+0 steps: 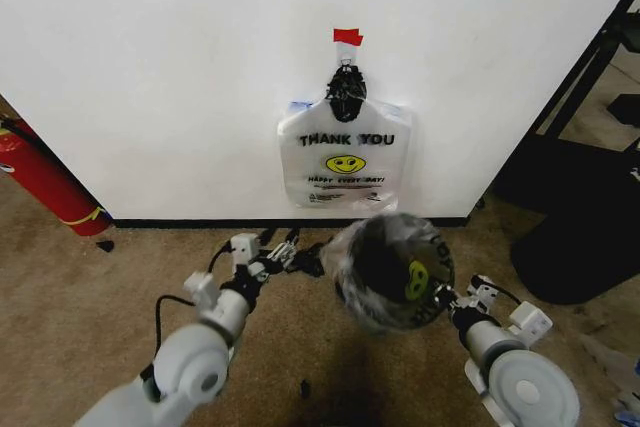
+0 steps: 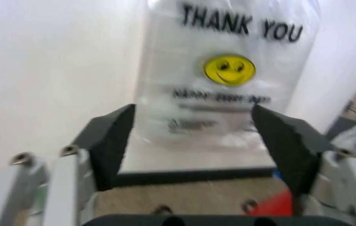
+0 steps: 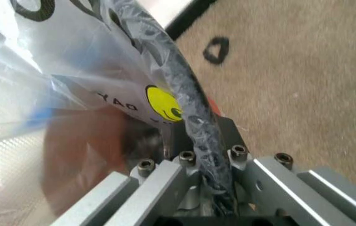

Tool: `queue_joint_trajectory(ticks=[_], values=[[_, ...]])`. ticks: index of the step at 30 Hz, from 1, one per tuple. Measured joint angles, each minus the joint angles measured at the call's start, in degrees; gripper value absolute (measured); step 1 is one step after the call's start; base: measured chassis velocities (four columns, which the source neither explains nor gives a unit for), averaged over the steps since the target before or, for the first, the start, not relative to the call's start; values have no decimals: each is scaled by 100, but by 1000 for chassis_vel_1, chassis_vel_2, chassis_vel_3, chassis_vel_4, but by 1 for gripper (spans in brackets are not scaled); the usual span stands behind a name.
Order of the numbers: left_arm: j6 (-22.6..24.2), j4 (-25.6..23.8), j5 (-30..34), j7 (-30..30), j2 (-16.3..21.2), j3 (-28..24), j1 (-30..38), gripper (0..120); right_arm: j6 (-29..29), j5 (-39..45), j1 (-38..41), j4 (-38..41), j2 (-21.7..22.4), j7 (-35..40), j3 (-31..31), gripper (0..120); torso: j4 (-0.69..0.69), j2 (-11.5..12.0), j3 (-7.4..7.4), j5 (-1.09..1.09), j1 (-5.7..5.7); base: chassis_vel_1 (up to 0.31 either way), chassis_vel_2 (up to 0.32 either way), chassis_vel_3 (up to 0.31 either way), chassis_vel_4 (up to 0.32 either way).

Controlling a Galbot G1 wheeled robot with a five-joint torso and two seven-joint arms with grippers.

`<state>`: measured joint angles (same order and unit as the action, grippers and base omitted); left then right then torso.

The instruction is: Pick up the garbage bag from the wall and place it over the trash bin.

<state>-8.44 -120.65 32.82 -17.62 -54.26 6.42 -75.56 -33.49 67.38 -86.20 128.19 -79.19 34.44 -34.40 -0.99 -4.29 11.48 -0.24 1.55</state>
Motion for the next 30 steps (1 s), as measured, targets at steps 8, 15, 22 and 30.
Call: queue_joint_trajectory(ticks=[8, 15, 22, 30], values=[[-516, -33, -947, -3, -724, 1051, -770, 100, -309, 156, 266, -149, 69, 230, 297, 0, 0, 0, 0, 2, 0, 0, 0, 0, 0], [-688, -214, -1028, 289, -1134, 1923, -1660, 100, -470, 129, 721, -631, 219, 369, 820, 0, 1, 0, 1, 2, 0, 0, 0, 0, 0], [-889, -416, -766, 555, -1365, 2397, -2168, 100, -538, 103, 1169, -1018, 161, 563, 1276, 0, 1, 0, 1, 2, 0, 0, 0, 0, 0], [-903, -441, -733, 544, -1492, 2376, -2205, 100, -647, 451, 1532, -1422, -82, 895, 1290, 0, -1, 0, 1, 0, 0, 0, 0, 0, 0]])
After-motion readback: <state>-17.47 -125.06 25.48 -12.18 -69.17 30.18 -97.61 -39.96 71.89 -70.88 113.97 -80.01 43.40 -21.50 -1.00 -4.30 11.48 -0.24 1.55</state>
